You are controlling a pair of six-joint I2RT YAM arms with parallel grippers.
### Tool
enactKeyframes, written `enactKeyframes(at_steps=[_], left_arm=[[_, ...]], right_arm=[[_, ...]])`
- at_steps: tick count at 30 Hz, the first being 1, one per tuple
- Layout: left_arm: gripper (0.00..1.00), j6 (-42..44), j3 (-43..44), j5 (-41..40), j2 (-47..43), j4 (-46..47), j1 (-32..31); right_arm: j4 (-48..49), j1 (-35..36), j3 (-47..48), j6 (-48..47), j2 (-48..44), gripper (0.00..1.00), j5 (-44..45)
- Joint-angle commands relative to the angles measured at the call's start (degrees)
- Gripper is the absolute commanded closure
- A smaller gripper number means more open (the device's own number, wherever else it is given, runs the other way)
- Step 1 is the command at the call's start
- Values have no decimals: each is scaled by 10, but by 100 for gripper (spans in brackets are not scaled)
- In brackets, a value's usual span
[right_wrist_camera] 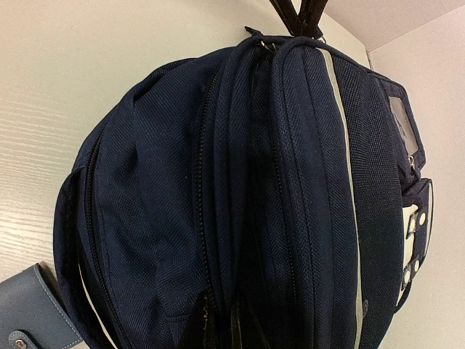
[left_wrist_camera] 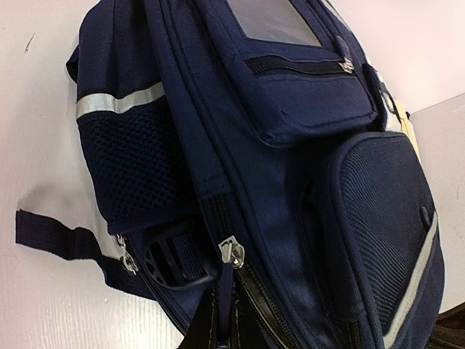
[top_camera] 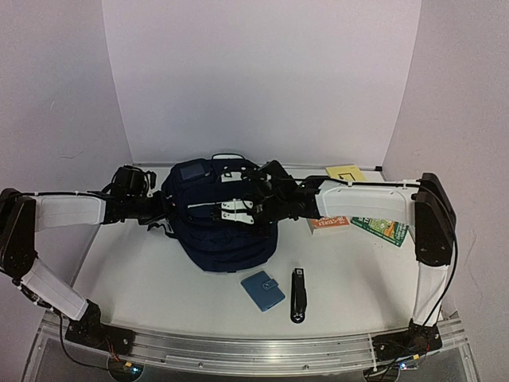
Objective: Pack the student bag
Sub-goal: Unzip the student bag at the center of the board.
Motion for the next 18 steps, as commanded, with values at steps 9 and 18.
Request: enactKeyframes(at_steps=[9, 18], left_arm=[[100, 32, 101, -53, 84, 4, 65], [85, 43, 165, -38, 117, -62, 66]], right_arm=[[-107, 42, 57, 91, 21, 100, -47], [-106, 57, 209, 214, 99, 75, -69]])
